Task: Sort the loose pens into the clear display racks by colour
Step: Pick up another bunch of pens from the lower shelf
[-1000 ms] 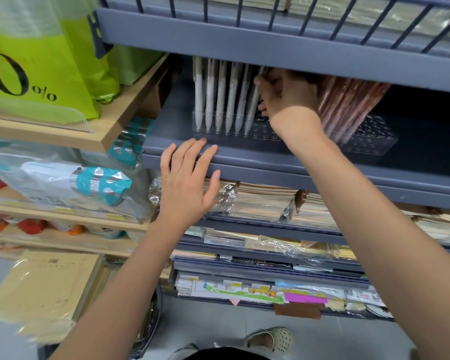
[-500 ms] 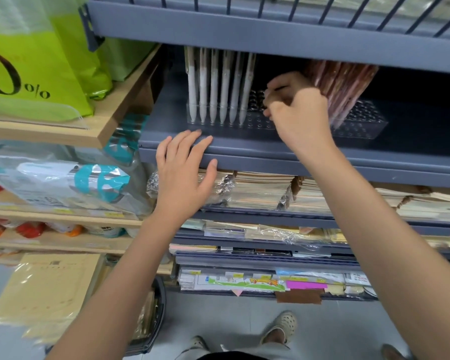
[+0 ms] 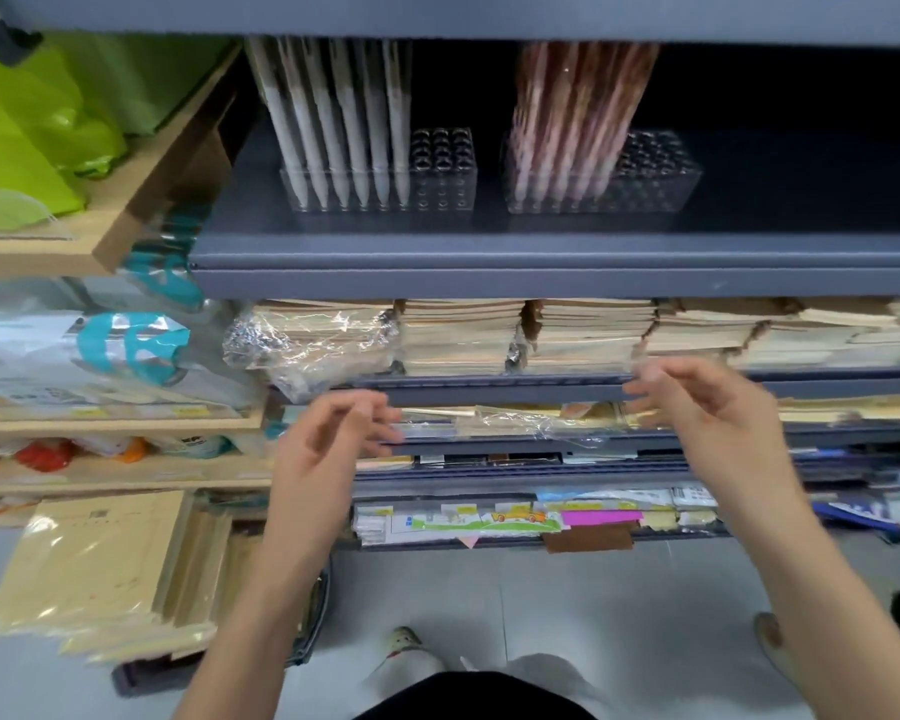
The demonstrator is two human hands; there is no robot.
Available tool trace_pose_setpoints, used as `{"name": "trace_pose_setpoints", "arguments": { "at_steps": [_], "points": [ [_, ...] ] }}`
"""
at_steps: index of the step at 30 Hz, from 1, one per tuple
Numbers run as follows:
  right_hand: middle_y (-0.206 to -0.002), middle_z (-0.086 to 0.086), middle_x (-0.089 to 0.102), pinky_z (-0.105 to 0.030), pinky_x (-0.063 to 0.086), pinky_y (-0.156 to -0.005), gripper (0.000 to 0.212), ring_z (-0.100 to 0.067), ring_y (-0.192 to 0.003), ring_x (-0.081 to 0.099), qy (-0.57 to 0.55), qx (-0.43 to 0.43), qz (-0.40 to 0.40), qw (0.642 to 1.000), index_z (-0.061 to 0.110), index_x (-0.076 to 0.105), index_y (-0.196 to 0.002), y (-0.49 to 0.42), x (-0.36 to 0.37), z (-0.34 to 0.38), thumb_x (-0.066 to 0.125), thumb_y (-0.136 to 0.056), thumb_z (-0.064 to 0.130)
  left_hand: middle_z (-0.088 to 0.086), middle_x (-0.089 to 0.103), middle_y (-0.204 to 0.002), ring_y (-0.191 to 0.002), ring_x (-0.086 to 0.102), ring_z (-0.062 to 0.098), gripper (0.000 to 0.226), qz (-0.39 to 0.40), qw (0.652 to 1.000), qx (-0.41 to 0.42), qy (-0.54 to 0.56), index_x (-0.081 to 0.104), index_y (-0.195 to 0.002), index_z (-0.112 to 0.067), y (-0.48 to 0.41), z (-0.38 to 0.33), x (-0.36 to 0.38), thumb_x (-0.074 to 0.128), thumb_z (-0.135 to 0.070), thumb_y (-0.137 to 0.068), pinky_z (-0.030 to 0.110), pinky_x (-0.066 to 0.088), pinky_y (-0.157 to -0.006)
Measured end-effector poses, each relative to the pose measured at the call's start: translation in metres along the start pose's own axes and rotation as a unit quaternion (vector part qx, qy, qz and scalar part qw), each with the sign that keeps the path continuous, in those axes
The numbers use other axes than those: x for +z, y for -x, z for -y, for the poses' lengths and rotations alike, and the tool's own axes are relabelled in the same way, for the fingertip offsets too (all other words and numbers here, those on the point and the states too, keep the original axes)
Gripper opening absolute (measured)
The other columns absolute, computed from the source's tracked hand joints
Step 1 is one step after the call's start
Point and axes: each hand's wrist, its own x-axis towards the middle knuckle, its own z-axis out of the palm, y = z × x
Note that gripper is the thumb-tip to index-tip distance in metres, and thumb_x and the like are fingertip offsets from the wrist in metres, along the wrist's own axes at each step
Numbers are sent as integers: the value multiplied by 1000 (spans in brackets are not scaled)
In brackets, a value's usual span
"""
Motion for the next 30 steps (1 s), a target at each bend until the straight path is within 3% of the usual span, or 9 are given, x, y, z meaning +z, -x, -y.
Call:
{"name": "trace_pose_setpoints", "arguments": {
  "at_steps": [4,7,11,13,16,20,30],
  "points": [
    [-78,-9,74,-20,55,-53,16,-17,-62,68,-24,248,-18,968,14,69,-84,62,-39,-139,61,-93,5,19,75,-94,-73,71,28,19,-7,970,-240,-32,69,-100,-2,52,94,18,50,-5,-101,38,56,-70],
    [-73,-11,69,-18,47,-46,11,-10,-52,61,-6,394,0,919,2,70,-88,129,-70,-228,60,-92,-1,20,75,-92,-64,71,23,21,23,920,-381,-90,68,-101,1,95,153,38,48,-3,-102,28,55,-58],
    [-87,-16,72,-30,48,-63,14,-25,-72,65,-10,496,26,868,8,71,-86,202,-118,-291,59,-92,4,21,72,-84,-64,65,30,19,60,860,-486,-143,67,-94,1,145,192,80,50,-5,-102,32,52,-59],
    [-89,-14,73,-32,50,-67,15,-27,-77,67,-8,517,16,856,9,71,-87,226,-144,-307,58,-92,7,15,69,-73,-60,63,29,22,84,841,-506,-169,66,-87,-2,163,200,103,51,-6,-102,31,49,-58],
    [-87,-12,74,-34,52,-69,15,-27,-80,70,-1,520,3,854,12,72,-87,251,-183,-323,58,-92,8,18,64,-75,-61,58,28,20,111,831,-510,-195,65,-89,2,185,206,137,50,-3,-102,32,48,-57],
    [-85,-9,75,-32,53,-67,15,-25,-79,71,4,511,14,859,14,72,-84,262,-229,-335,61,-90,6,21,65,-80,-62,57,26,16,123,844,-473,-222,65,-98,11,199,211,185,50,5,-99,26,46,-51],
    [-83,1,74,-36,56,-74,17,-17,-77,71,-26,438,-37,898,19,72,-86,199,-307,-331,60,-91,8,13,76,-84,-67,69,24,21,251,863,-359,-251,68,-96,-3,171,174,319,48,-1,-101,30,53,-61]
  ]
}}
